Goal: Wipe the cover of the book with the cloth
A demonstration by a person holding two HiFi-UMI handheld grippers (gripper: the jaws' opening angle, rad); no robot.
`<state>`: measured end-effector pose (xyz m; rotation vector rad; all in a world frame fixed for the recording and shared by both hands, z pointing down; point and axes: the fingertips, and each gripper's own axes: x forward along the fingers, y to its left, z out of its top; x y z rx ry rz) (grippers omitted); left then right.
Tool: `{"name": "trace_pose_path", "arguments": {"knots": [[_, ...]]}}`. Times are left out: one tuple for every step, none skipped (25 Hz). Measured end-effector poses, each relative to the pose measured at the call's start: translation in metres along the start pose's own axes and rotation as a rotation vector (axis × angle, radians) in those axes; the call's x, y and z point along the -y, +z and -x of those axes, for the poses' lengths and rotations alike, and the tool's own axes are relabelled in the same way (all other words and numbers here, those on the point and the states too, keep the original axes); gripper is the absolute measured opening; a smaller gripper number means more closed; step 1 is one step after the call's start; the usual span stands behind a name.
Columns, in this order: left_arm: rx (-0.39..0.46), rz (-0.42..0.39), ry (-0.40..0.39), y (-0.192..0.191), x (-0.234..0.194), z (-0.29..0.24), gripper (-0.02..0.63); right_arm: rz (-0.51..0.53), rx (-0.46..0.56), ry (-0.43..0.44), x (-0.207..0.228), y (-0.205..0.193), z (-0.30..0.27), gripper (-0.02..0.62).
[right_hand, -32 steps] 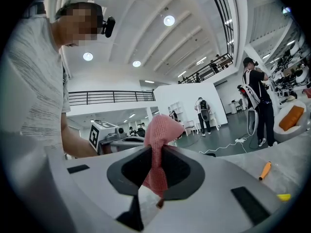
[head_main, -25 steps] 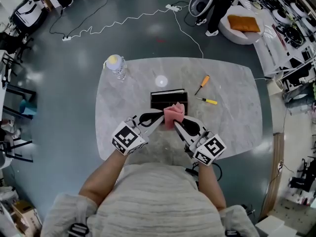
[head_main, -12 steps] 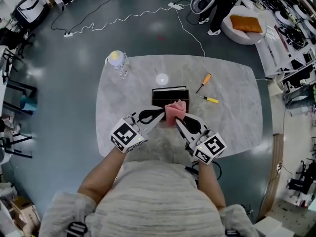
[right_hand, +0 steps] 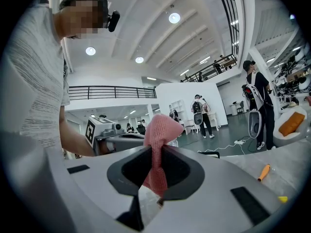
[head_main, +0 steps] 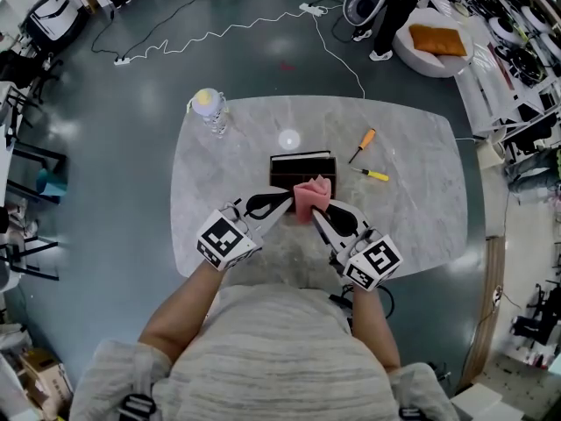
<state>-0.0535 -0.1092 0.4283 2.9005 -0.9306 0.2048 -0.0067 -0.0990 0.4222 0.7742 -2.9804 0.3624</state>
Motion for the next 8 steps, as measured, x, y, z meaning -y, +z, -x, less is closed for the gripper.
{"name": "trace_pose_path", "arguments": {"knots": [[0.000,0.005,0.003,-0.0004,0.0001,-0.0001,0.015,0.000,0.000,0.000,-0.0002,-0.0004,0.0006,0.060],[0.000,0.008,0.004,0.0001,-0.0003,-0.0003,0.015,0.000,0.001,0.000,-0.0001,-0.0003,0.0008,0.060],[0.001,0.007,0.005,0.0014,-0.0011,-0.0007,0.015,0.001,0.001,0.000,0.0004,0.0004,0.0005,0.060],[0.002,0.003,0.004,0.0027,-0.0022,-0.0012,0.015,0.002,0.001,0.000,0.0011,0.0014,-0.0002,0.060],[0.001,-0.001,0.003,0.0034,-0.0033,-0.0015,0.015,0.002,0.002,-0.001,0.0016,0.0022,-0.0008,0.060],[0.001,-0.003,0.003,0.0036,-0.0040,-0.0018,0.015,0.002,0.001,-0.001,0.0020,0.0027,-0.0012,0.060],[0.000,-0.003,0.003,0.0036,-0.0044,-0.0020,0.015,0.003,0.001,-0.001,0.0022,0.0029,-0.0013,0.060],[-0.001,-0.002,0.003,0.0035,-0.0047,-0.0023,0.015,0.003,0.000,-0.001,0.0024,0.0029,-0.0014,0.060]]}}
